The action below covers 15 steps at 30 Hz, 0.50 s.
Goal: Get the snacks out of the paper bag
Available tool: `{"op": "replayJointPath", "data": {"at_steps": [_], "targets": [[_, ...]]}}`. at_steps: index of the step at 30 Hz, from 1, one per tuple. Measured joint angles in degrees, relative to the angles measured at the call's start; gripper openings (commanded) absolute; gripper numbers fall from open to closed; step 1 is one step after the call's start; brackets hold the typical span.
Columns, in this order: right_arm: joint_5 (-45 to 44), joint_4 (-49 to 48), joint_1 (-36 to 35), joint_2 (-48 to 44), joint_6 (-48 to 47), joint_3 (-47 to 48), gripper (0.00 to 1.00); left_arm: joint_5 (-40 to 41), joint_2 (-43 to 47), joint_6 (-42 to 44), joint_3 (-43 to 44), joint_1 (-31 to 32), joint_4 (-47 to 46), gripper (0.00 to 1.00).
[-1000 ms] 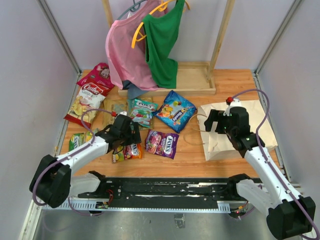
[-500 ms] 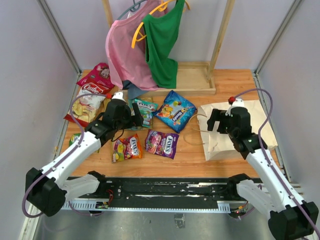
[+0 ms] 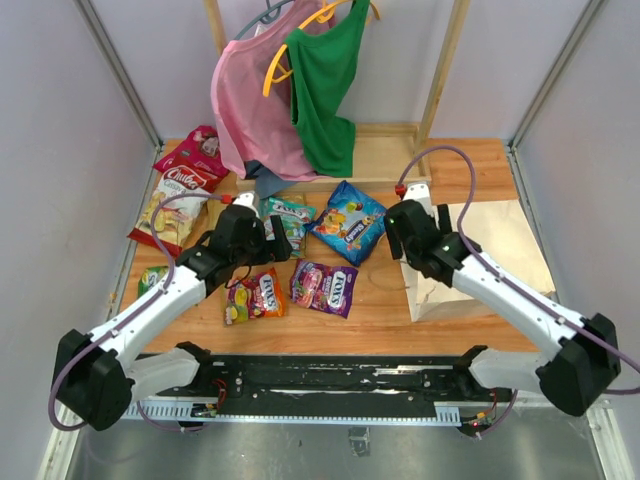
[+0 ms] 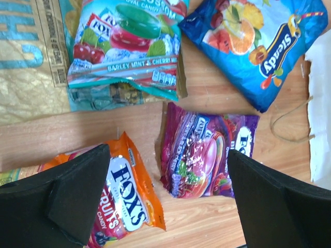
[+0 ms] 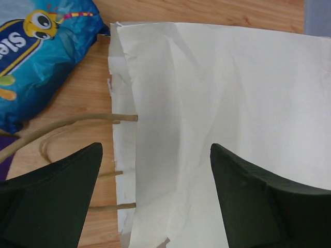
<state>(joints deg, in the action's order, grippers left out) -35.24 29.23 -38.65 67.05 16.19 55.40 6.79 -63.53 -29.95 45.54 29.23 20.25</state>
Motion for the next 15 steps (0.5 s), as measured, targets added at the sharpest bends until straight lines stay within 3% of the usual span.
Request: {"op": "replayJointPath", "data": {"at_steps": [5,15], "targets": [[-5.1,2.4,-0.1,7.1,-0.9,3.0,0.78,-0.6,2.4,0.0,-3.2,0.1,-0.5,1.00],[-11.2,3.2,-0.1,14.2,-2.0,6.0,0.54,-3.9,5.7,0.1,-6.3,0.1,-3.4,1.00]]}}
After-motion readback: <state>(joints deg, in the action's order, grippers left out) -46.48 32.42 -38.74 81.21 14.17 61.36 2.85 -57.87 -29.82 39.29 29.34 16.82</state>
